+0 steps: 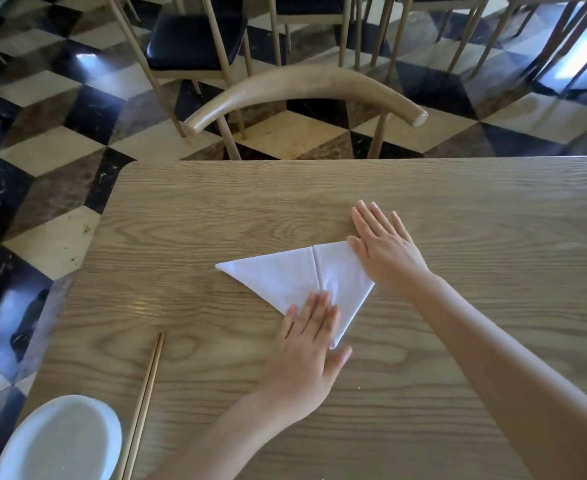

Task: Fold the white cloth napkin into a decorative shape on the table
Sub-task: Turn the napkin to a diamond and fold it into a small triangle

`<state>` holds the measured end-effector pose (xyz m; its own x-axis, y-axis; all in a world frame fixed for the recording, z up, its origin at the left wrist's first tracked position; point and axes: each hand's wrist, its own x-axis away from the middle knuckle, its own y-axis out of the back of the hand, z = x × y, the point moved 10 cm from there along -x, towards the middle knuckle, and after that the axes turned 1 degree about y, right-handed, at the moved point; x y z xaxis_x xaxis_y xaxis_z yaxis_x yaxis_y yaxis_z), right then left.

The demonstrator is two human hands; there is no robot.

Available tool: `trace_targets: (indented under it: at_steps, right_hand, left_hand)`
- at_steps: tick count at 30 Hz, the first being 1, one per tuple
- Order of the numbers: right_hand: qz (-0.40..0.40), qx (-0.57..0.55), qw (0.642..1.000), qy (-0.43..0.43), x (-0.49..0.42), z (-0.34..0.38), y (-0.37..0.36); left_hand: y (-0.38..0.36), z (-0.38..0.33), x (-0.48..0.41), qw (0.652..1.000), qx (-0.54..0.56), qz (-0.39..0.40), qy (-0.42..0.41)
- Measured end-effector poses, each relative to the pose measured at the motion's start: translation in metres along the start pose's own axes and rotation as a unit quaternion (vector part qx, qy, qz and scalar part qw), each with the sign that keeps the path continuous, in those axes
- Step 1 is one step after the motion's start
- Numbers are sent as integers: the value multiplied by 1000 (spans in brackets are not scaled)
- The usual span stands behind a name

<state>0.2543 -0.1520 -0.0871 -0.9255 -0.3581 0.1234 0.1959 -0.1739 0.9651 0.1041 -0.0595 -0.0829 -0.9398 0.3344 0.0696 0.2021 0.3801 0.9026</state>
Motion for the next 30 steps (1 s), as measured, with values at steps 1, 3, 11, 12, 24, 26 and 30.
trace_targets:
  at_steps: [1, 3, 11, 12, 24, 26, 30]
  right_hand:
    - [-30, -22, 999, -3, 11, 6, 7]
    - [-75, -56, 995, 20, 48, 35, 13]
    - [-35, -29, 996, 82, 127, 100, -46]
    - [-38, -27, 995, 84, 127, 98, -46]
    - [-12, -27, 997, 73, 128, 101, -48]
    - [-1, -45, 996, 72, 128, 102, -49]
    - [-11, -240, 969, 51, 124, 100, -31]
  left_hand:
    - [17, 6, -5, 995, 88, -41, 12]
    - [41, 30, -18, 975, 199, -80, 49]
    - [12, 62, -49, 991, -131, -2, -19]
    - [13, 65, -48, 990, -141, 0, -17]
    - [66, 156, -76, 985, -82, -49, 142]
    - [88, 150, -75, 977, -50, -143, 150]
    - [81, 83, -96, 995, -9, -95, 6]
